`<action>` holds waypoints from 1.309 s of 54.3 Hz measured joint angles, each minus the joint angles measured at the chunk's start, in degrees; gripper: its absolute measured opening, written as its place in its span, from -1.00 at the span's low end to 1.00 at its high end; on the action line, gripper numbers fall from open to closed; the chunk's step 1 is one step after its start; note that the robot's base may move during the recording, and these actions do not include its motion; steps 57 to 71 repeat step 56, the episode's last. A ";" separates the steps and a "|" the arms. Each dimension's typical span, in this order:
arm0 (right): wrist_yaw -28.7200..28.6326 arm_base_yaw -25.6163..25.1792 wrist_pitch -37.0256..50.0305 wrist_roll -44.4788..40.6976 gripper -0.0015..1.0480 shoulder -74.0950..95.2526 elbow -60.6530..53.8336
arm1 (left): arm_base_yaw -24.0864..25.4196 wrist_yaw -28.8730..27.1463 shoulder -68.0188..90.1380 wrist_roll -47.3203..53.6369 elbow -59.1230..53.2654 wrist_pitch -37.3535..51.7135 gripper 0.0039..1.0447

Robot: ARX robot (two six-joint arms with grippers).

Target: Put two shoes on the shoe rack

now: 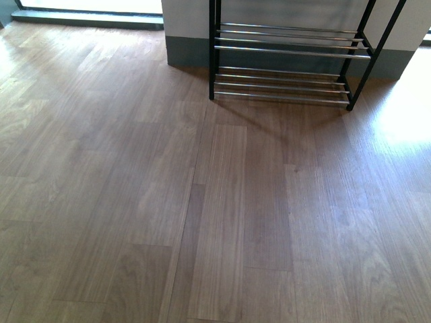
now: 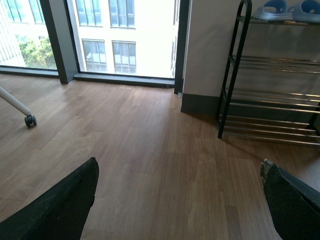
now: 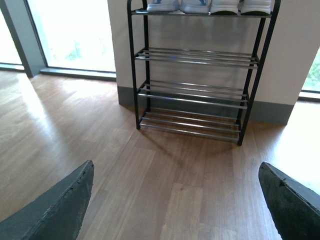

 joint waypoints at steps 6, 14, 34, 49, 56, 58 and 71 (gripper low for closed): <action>0.00 0.00 0.00 0.00 0.82 0.00 0.00 | 0.00 0.00 0.00 0.00 0.00 0.02 0.83; 0.00 0.00 0.00 0.00 0.82 0.00 0.00 | 0.00 0.00 0.00 0.00 0.00 0.00 0.83; 0.00 0.00 0.00 0.00 0.82 0.00 0.00 | 0.00 0.00 0.00 0.00 0.00 0.00 0.83; 0.00 0.00 0.00 0.00 0.82 0.00 0.00 | 0.00 0.00 0.00 0.00 0.00 0.02 0.83; 0.00 0.00 0.00 0.00 0.82 0.00 0.00 | 0.00 0.00 0.00 0.00 0.00 0.02 0.83; 0.00 0.00 0.00 0.00 0.82 0.00 0.00 | 0.00 0.00 0.00 0.00 0.00 0.02 0.83; 0.00 0.00 0.00 0.00 0.82 0.00 0.00 | 0.00 0.00 0.00 0.00 0.00 0.02 0.83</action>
